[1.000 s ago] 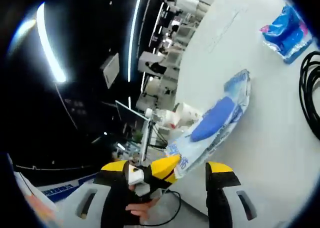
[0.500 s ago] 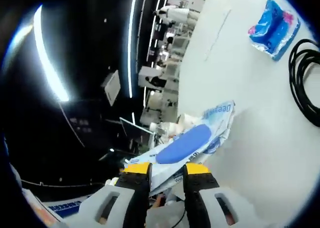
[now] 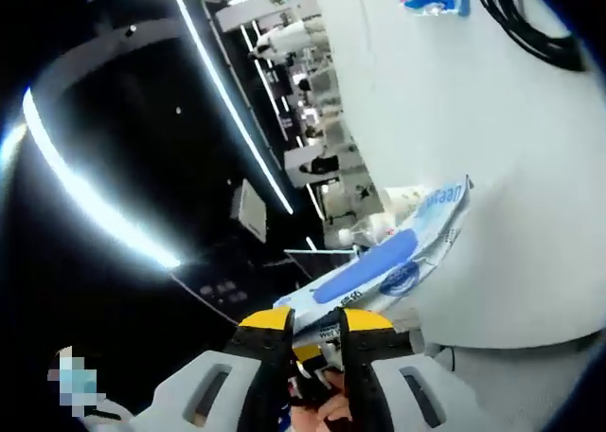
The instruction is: Arrange the tabletop items into an orderly group along one side of the table until the central work area is clear of visible clutter.
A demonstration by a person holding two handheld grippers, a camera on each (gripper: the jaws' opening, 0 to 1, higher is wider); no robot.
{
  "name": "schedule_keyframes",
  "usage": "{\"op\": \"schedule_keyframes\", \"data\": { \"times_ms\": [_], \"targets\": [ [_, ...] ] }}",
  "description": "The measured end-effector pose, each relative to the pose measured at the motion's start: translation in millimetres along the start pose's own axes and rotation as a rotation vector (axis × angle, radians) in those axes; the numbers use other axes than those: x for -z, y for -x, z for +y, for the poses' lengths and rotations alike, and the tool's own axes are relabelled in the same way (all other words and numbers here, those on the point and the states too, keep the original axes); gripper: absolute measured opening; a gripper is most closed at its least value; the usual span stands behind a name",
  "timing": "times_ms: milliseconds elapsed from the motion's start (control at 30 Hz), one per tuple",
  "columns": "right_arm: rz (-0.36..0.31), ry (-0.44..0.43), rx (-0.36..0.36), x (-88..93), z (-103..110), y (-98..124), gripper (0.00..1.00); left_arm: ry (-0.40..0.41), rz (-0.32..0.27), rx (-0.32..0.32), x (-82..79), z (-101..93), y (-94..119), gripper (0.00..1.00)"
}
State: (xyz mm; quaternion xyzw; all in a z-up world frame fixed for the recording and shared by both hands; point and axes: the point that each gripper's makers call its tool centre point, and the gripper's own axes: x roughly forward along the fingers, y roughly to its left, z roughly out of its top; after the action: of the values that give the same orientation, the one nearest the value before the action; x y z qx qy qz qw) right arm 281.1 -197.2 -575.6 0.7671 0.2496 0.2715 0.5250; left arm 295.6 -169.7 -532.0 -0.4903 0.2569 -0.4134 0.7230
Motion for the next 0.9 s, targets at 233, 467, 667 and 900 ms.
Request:
{"op": "schedule_keyframes", "data": {
  "times_ms": [233,467,667,900],
  "targets": [
    [0.038,-0.111,-0.023,23.9,-2.3,2.3,0.31,0.061,-0.065,0.032,-17.0,-0.7,8.8,0.00],
    [-0.164,-0.160,-0.107,-18.5,2.4,0.0,0.53,0.001,0.088,0.165,13.2,-39.1,6.8,0.00],
    [-0.302,0.006,-0.086,-51.4,17.7,19.7,0.22,-0.041,0.206,0.208,38.0,-49.4,21.2,0.00],
    [-0.300,0.145,-0.056,-62.4,30.2,36.0,0.05,-0.034,0.219,0.163,24.8,-29.4,38.3,0.00]
  ]
}}
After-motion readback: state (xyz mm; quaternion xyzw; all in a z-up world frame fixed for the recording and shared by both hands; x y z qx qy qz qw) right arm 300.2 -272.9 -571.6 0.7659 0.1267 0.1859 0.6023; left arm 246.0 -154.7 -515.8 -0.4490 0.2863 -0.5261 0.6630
